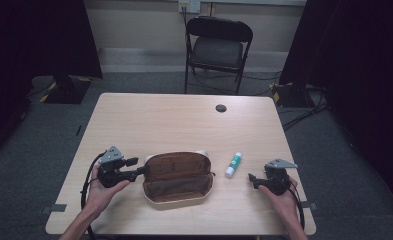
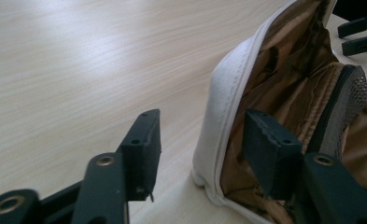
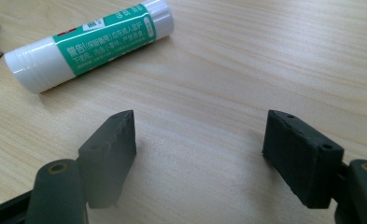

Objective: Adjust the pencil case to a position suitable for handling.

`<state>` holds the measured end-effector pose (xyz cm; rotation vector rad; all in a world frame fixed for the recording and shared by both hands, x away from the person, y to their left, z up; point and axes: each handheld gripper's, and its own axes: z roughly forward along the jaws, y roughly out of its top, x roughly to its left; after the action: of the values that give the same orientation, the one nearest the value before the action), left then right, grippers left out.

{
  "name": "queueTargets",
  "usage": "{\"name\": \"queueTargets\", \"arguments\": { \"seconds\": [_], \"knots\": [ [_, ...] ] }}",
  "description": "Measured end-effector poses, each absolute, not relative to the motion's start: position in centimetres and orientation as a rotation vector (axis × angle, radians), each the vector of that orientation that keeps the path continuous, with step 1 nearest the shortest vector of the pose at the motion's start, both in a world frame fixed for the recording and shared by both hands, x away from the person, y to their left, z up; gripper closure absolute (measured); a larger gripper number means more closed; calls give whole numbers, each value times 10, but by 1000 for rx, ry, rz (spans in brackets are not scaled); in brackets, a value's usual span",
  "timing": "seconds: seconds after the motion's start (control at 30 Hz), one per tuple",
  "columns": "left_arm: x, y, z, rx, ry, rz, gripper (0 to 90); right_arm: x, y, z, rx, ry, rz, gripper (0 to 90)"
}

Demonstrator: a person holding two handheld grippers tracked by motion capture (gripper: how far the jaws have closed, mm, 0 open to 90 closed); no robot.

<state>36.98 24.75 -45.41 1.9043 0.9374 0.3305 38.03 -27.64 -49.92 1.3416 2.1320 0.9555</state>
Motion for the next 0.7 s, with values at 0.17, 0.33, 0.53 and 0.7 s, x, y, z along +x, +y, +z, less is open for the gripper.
{"name": "queueTargets", "arguments": {
  "seconds": [0.17, 0.33, 0.53, 0.7],
  "knots": [
    [366, 258, -451, 1894, 938, 320, 425, 380, -276, -499, 1341, 2132, 955, 247],
    [365, 271, -453, 1884, 987, 331, 380, 380, -276, -499, 1341, 2132, 955, 247],
    [368, 280, -460, 1924, 1018, 359, 323, 381, -276, -499, 1341, 2131, 954, 245],
    [372, 288, -471, 1944, 1071, 370, 262, 381, -276, -499, 1343, 2130, 953, 244]
  ]
}}
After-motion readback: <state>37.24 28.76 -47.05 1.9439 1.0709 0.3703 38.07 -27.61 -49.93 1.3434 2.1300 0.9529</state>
